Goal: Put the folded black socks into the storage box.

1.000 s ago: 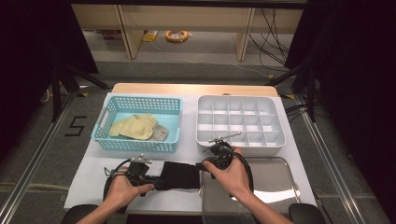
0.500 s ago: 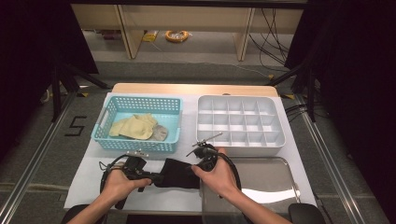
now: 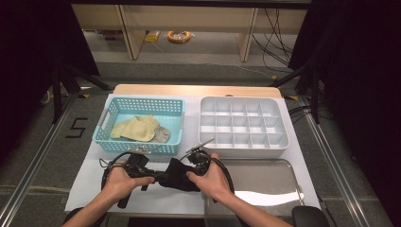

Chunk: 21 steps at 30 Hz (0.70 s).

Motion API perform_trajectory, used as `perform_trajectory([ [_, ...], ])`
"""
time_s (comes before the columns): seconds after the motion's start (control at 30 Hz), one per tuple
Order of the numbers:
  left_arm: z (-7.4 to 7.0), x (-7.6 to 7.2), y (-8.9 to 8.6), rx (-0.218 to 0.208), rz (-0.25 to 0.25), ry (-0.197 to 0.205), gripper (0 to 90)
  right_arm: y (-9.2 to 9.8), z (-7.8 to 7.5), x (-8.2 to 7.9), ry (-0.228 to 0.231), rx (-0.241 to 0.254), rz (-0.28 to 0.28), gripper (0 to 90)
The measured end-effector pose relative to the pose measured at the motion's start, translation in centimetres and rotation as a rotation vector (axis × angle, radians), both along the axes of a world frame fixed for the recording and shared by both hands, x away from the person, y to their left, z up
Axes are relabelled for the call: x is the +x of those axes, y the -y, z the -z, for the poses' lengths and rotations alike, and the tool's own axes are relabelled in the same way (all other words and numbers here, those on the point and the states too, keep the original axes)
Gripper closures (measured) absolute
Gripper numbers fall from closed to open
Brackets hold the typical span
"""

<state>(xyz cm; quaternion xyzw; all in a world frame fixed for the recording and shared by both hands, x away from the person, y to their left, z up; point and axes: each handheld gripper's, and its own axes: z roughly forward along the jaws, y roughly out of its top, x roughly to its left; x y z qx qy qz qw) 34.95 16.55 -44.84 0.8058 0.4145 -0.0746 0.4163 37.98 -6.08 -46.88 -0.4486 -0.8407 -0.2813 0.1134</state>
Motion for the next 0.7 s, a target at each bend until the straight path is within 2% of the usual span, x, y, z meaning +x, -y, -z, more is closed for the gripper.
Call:
perform_trajectory([
  [0.03, -0.2, 0.0, 0.1, -0.007, -0.005, 0.003, 79.3, -0.1, 0.1, 0.1, 0.005, -0.012, -0.005, 90.0],
  [0.07, -0.3, 0.1, 0.2, -0.005, -0.001, 0.01, 79.2, -0.3, 0.0, 0.0, -0.008, -0.014, 0.005, 90.0],
  [0.1, -0.5, 0.1, 0.3, -0.005, 0.003, 0.011, 79.3, -0.4, 0.1, 0.1, 0.015, -0.019, -0.01, 90.0],
  [0.13, -0.6, 0.1, 0.5, -0.011, -0.01, 0.025, 79.3, -0.7, 0.0, 0.1, -0.003, 0.002, 0.001, 90.0],
  [0.17, -0.8, 0.1, 0.5, -0.007, 0.008, 0.02, 79.3, -0.8, 0.0, 0.1, -0.001, 0.017, -0.011, 90.0],
  [0.2, -0.8, 0.1, 0.7, -0.009, -0.004, 0.029, 79.3, -1.0, 0.0, 0.1, -0.008, 0.018, -0.004, 90.0],
  [0.23, -0.9, 0.1, 0.7, -0.009, 0.014, 0.022, 79.4, -1.2, 0.1, 0.1, -0.005, 0.026, -0.005, 90.0],
  [0.27, -0.8, 0.1, 0.9, -0.013, 0.015, 0.029, 79.4, -1.3, 0.1, 0.0, -0.027, 0.016, 0.012, 90.0],
  [0.3, -0.8, 0.0, 1.1, -0.005, 0.021, 0.032, 79.4, -1.2, 0.3, 0.2, -0.004, 0.042, -0.012, 90.0],
  [0.33, -0.6, 0.0, 1.4, -0.008, 0.032, 0.028, 79.4, -1.2, 0.4, 0.2, -0.004, 0.048, -0.012, 90.0],
  [0.4, -0.5, -0.2, 1.8, 0.004, 0.056, 0.027, 79.3, -0.8, 0.3, 0.2, -0.045, 0.056, 0.012, 89.0],
  [0.43, -0.4, -0.2, 2.0, 0.008, 0.068, 0.034, 79.3, -0.5, 0.3, 0.3, -0.038, 0.051, 0.026, 88.7],
  [0.47, -0.3, -0.3, 2.4, 0.022, 0.079, 0.052, 79.3, -0.2, 0.1, 0.2, -0.036, 0.075, 0.023, 88.5],
  [0.57, -0.1, -0.4, 3.0, 0.03, 0.097, 0.064, 79.2, 1.7, -1.3, 0.2, 0.007, 0.101, 0.06, 87.8],
  [0.63, 0.1, -0.3, 3.4, 0.037, 0.112, 0.067, 79.0, 3.3, -2.7, 0.4, 0.038, 0.108, 0.112, 86.8],
  [0.67, 0.2, -0.3, 3.6, 0.039, 0.106, 0.074, 79.0, 3.6, -2.9, 0.5, 0.058, 0.119, 0.119, 86.2],
  [0.7, 0.2, -0.3, 3.7, 0.045, 0.12, 0.077, 78.8, 4.0, -3.2, 0.6, 0.07, 0.105, 0.132, 85.6],
])
